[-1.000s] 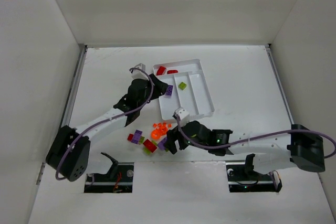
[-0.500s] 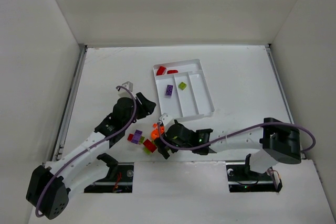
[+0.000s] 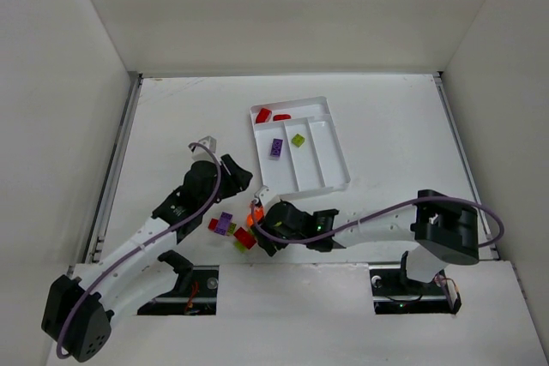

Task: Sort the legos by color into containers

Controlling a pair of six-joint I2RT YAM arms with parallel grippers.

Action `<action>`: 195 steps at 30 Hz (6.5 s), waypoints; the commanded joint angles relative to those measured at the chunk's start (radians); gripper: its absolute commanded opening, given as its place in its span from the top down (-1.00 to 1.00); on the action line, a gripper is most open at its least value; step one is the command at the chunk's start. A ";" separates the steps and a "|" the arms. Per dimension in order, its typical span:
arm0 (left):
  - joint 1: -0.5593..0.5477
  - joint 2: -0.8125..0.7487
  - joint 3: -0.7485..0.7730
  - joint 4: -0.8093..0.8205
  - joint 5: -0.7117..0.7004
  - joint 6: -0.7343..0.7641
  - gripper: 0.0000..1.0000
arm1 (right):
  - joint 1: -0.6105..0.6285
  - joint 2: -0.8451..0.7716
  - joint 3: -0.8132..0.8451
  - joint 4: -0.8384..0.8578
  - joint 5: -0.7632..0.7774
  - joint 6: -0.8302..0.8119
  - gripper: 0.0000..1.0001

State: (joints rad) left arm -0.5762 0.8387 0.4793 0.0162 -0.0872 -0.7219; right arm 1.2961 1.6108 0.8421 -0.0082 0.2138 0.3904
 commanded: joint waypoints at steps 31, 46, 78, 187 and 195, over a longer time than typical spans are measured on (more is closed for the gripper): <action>-0.187 -0.006 -0.036 0.582 0.023 -0.349 0.14 | -0.551 -0.496 -0.367 0.827 -0.321 0.817 -0.04; -0.184 0.060 -0.042 0.682 0.083 -0.416 0.02 | -0.577 -0.307 -0.413 1.218 -0.367 1.061 -0.06; -0.138 0.059 -0.068 0.682 0.072 -0.401 0.75 | -0.622 -0.138 -0.449 1.439 -0.398 1.150 -0.04; -0.212 0.737 0.664 0.123 -0.129 0.199 0.00 | -0.667 -0.549 -0.327 0.398 0.110 0.211 0.27; -0.127 0.269 0.306 0.071 -0.140 0.111 0.37 | -0.343 -0.552 -0.262 0.295 -0.020 0.041 0.38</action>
State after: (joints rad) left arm -0.7185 1.2114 0.8768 0.1249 -0.2199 -0.5690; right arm 0.8513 1.0790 0.5327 0.3107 0.2745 0.5114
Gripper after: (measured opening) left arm 0.328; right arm 0.308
